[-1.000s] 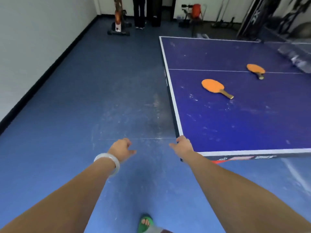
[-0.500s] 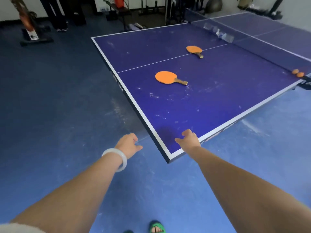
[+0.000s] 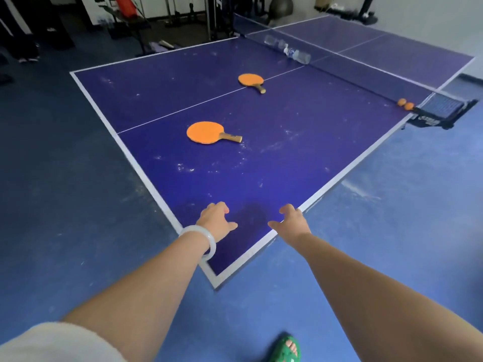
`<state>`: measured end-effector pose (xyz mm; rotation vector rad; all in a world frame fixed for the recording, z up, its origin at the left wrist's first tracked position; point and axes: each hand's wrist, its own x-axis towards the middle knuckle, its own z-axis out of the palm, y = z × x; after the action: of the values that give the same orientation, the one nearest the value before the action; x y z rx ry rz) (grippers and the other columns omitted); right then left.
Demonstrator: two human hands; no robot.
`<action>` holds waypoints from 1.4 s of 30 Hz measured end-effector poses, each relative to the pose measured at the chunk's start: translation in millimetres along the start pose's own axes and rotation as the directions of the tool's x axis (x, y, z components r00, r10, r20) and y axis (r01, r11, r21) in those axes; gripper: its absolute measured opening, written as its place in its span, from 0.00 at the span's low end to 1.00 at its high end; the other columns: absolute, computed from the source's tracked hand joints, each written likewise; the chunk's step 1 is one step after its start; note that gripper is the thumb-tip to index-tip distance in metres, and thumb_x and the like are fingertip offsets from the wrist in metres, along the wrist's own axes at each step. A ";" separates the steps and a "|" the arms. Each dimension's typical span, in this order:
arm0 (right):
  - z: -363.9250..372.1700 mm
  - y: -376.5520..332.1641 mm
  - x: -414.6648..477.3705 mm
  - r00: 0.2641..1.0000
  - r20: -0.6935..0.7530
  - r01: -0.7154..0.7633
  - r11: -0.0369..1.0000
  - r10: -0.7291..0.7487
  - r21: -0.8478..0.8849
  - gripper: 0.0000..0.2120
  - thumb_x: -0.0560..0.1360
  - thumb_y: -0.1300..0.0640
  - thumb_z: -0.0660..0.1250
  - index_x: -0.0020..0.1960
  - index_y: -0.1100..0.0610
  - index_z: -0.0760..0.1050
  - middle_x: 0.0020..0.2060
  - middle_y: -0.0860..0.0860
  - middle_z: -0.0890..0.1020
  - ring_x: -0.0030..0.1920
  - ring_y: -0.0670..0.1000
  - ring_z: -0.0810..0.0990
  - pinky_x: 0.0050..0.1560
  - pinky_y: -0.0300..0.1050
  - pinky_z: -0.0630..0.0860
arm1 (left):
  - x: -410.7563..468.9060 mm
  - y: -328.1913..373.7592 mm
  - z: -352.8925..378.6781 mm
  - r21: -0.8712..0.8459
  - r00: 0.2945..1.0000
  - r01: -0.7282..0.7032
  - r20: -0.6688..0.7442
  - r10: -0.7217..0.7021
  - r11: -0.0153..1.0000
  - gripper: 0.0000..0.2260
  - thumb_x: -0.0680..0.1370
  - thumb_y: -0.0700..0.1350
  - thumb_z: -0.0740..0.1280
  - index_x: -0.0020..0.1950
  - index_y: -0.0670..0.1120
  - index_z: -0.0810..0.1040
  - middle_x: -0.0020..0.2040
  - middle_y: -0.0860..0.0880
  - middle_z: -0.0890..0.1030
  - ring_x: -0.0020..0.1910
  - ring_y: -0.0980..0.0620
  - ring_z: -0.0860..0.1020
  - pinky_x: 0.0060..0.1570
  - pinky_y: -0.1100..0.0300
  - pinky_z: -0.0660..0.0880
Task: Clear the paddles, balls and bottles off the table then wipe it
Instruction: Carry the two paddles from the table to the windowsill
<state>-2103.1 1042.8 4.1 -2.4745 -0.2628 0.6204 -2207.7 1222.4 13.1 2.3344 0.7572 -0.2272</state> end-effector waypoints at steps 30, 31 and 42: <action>-173.2 -24.0 420.2 0.962 0.243 0.172 0.968 -0.126 -0.182 0.25 0.78 0.49 0.68 0.70 0.57 0.66 0.65 0.54 0.70 0.59 0.55 0.75 0.54 0.50 0.76 | 358.2 204.5 13.9 -0.150 0.948 0.289 -0.097 -0.304 0.946 0.21 0.78 0.49 0.70 0.69 0.48 0.69 0.66 0.48 0.71 0.62 0.49 0.73 0.58 0.54 0.76; -173.4 -26.2 433.3 0.957 0.258 0.185 0.965 -0.135 -0.183 0.25 0.79 0.50 0.68 0.70 0.57 0.66 0.65 0.54 0.69 0.59 0.55 0.75 0.53 0.49 0.76 | 368.0 207.2 14.5 -0.151 0.944 0.299 -0.099 -0.315 0.942 0.21 0.78 0.49 0.70 0.69 0.47 0.69 0.66 0.48 0.71 0.63 0.48 0.73 0.59 0.53 0.76; -184.5 -47.9 588.9 0.860 0.438 0.373 0.909 -0.262 -0.188 0.24 0.80 0.49 0.66 0.71 0.56 0.65 0.64 0.53 0.69 0.58 0.53 0.75 0.50 0.46 0.76 | 492.1 249.1 36.6 -0.034 0.867 0.466 -0.183 -0.464 0.884 0.28 0.78 0.56 0.67 0.74 0.46 0.64 0.73 0.46 0.64 0.71 0.45 0.64 0.68 0.49 0.67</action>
<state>-1501.8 1178.0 -53.4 -2.4414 -0.9607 1.0011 -1661.0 1272.9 -50.8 2.1679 1.4177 -0.2218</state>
